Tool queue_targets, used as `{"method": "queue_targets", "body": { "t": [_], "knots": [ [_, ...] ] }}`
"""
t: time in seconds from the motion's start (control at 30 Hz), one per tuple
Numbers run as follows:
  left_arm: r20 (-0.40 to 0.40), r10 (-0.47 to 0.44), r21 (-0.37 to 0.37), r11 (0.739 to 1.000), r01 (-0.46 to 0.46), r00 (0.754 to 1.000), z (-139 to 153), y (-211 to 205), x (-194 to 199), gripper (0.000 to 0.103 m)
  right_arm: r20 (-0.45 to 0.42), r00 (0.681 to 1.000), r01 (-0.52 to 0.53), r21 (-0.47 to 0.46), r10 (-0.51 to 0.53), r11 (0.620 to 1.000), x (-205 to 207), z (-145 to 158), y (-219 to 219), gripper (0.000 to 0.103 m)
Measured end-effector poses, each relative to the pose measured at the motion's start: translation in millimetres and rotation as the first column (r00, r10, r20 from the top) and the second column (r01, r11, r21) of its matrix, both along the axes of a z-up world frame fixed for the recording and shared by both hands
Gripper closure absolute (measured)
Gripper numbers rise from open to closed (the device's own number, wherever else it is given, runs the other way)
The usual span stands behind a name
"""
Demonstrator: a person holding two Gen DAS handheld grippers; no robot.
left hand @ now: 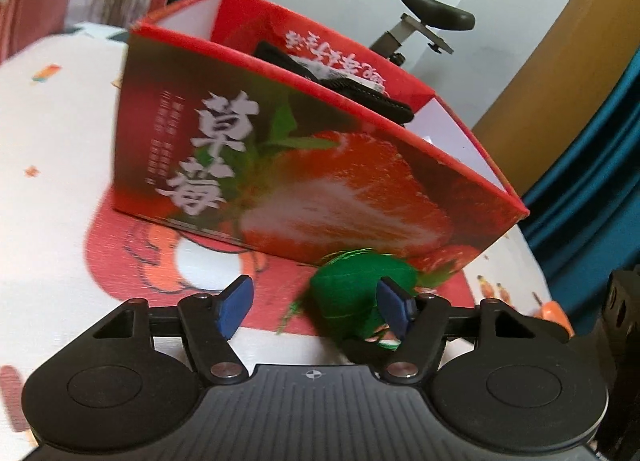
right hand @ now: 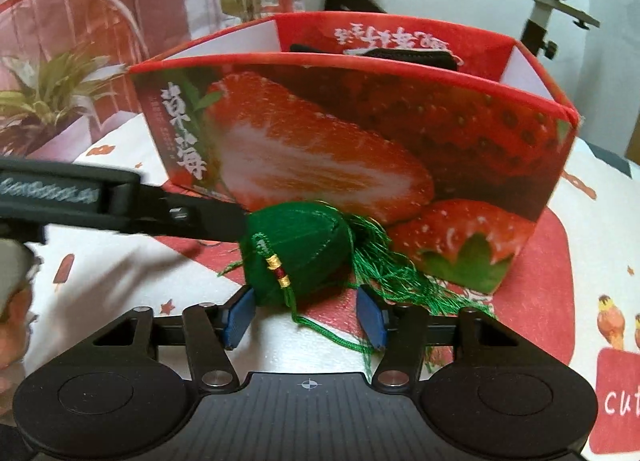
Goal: Organize soft objects
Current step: 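Close the left gripper on the green pouch while the right gripper steadies it, then lift the green pouch with the left gripper over the red box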
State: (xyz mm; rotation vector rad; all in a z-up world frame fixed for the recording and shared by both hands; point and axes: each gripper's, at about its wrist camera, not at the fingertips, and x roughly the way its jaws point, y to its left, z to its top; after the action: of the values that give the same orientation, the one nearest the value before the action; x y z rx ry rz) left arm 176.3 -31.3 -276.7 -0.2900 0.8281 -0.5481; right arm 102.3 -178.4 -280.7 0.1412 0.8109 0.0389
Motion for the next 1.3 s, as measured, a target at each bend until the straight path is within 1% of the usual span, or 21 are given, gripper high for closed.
{"method": "queue_targets", "body": {
  "t": [0.1,0.27,0.3,0.33,0.4,0.47,0.5,0.57,0.8,0.9,0.97,1.13,1.17,1.3],
  "knots": [
    [-0.017,-0.017,-0.03,0.999,0.016,1.0,-5,-7,7,0.033,0.006,1.0,-0.022,-0.004,0.022,1.0,3,-1,4,0.058],
    [-0.056,-0.048,-0.075,0.996,0.044,0.997,-15,-15,19,0.034,0.002,0.999,-0.032,-0.013,0.032,0.999,9,-3,8,0.058],
    [-0.061,-0.063,-0.084,0.995,0.058,0.996,-17,-17,22,0.038,0.002,1.0,-0.03,-0.015,0.03,0.999,10,-4,8,0.058],
    [-0.066,-0.086,-0.097,0.992,0.079,0.994,-19,-19,24,0.044,0.003,1.0,-0.027,-0.017,0.027,0.999,11,-4,8,0.055],
    [-0.065,-0.115,-0.116,0.987,0.107,0.991,-21,-22,26,0.052,0.002,1.0,-0.016,-0.022,0.016,1.0,12,-4,7,0.05],
    [-0.054,-0.127,-0.111,0.986,0.12,0.99,-21,-25,26,0.053,0.001,1.0,-0.016,-0.016,0.016,1.0,13,-5,5,0.051],
    [-0.046,-0.132,-0.108,0.986,0.126,0.99,-21,-26,25,0.053,0.003,1.0,-0.02,-0.015,0.02,1.0,13,-4,5,0.053],
    [-0.027,-0.131,-0.109,0.986,0.128,0.991,-17,-26,23,0.053,0.02,0.999,-0.024,-0.034,0.025,0.999,12,0,9,0.054],
    [0.05,-0.113,-0.101,0.988,0.118,0.992,12,-21,16,0.053,0.087,0.995,-0.048,-0.057,0.053,0.997,6,28,16,0.054],
    [0.059,-0.095,-0.114,0.988,0.101,0.994,27,-17,14,0.053,0.112,0.992,-0.057,-0.067,0.065,0.996,4,43,17,0.054],
    [0.08,-0.09,-0.118,0.988,0.099,0.993,37,-15,11,0.053,0.132,0.988,-0.065,-0.079,0.075,0.995,3,55,19,0.054],
    [0.156,-0.076,-0.111,0.989,0.094,0.985,66,-13,3,0.053,0.182,0.979,-0.079,-0.099,0.096,0.992,1,85,21,0.054],
    [0.17,-0.074,-0.113,0.989,0.093,0.983,73,-5,-3,0.053,0.191,0.977,-0.08,-0.104,0.099,0.991,2,91,22,0.054],
    [0.231,-0.058,-0.116,0.99,0.087,0.971,95,-2,-8,0.053,0.234,0.965,-0.089,-0.125,0.116,0.988,5,116,24,0.054]
  ]
}}
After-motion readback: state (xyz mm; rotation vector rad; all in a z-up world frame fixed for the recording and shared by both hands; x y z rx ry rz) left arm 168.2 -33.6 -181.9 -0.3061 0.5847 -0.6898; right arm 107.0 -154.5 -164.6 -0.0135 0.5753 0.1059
